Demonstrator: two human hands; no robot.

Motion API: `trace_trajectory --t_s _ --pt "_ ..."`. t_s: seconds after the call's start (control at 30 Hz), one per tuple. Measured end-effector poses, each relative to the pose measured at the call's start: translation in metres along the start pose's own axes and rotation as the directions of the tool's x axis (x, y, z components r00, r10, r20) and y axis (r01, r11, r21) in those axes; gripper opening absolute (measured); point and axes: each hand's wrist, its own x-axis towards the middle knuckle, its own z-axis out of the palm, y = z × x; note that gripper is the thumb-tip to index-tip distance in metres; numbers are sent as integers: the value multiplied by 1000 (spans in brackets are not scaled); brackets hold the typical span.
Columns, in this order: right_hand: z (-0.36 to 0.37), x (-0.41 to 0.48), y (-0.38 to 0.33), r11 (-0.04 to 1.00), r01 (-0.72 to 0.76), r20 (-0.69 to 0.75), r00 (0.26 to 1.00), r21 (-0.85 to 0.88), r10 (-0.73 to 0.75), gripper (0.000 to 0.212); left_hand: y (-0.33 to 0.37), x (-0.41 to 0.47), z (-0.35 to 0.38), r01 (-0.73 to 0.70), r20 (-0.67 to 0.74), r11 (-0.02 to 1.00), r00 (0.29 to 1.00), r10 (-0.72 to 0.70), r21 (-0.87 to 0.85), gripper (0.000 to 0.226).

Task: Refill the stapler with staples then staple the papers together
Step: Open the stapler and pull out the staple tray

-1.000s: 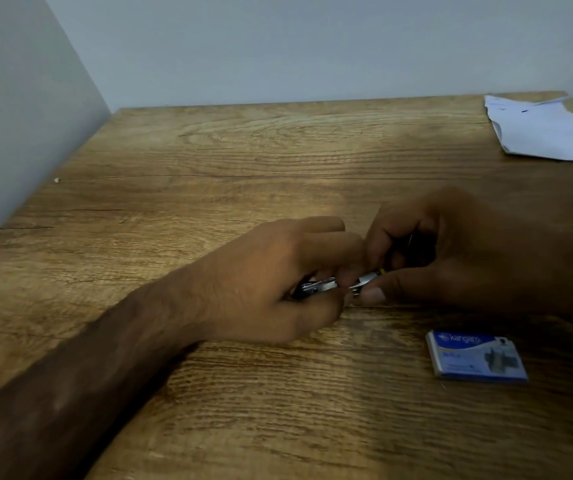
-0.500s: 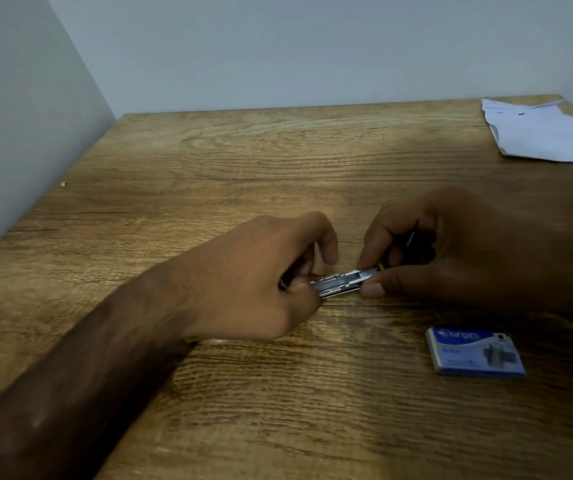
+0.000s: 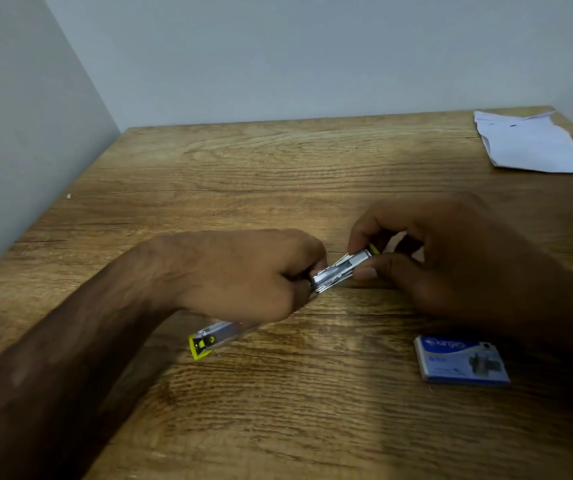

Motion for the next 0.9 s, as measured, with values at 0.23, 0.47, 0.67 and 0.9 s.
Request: trace_trajectory --t_s 0.23,0.47,0.67,0.9 --pt "-11 2 -2 980 184 -298 942 81 -152 20 -9 -7 13 -231 -154 886 971 184 -401 14" --pt "-11 3 -2 948 174 -357 932 268 -70 24 0 2 31 -385 -334 642 920 207 -662 14" --pt "-7 5 1 471 -347 157 905 811 396 38 -10 -1 6 -293 -594 889 804 30 -351 12" --pt "14 4 -19 -57 -447 451 882 893 141 31 19 -14 -3 -70 -607 944 750 263 322 25"
